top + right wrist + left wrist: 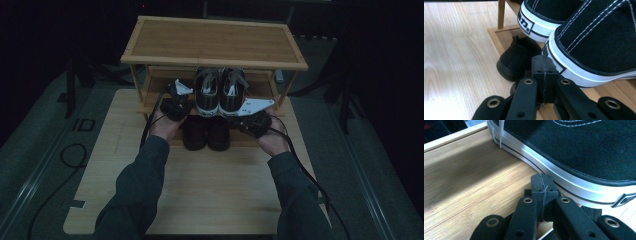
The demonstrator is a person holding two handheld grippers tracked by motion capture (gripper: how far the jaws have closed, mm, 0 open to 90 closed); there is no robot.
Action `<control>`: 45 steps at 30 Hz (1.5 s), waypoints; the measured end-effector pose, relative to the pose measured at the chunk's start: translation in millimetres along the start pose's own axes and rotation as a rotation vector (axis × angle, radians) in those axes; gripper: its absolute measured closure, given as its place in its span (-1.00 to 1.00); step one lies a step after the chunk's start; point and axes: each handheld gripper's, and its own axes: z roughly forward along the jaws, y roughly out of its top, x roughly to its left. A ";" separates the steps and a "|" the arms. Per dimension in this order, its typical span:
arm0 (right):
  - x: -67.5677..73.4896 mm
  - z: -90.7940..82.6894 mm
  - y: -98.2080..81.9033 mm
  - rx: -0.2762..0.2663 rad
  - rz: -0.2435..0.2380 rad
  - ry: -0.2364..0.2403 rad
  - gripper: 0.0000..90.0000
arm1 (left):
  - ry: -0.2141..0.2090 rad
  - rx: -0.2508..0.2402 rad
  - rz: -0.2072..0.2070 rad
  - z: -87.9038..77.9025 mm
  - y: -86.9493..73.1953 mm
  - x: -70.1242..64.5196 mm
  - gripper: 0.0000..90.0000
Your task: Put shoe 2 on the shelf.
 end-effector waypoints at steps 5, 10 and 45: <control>1.1 1.5 -0.7 0.008 0.002 -0.005 1.00 | 0.006 0.003 0.000 -0.1 0.4 -1.0 1.00; 1.5 1.7 -1.9 0.008 0.005 -0.004 1.00 | -0.008 0.000 -0.019 -0.2 0.3 1.2 1.00; -2.7 -0.5 -50.7 0.067 0.087 0.045 0.99 | -0.009 -0.037 -0.053 -7.1 -3.6 16.9 1.00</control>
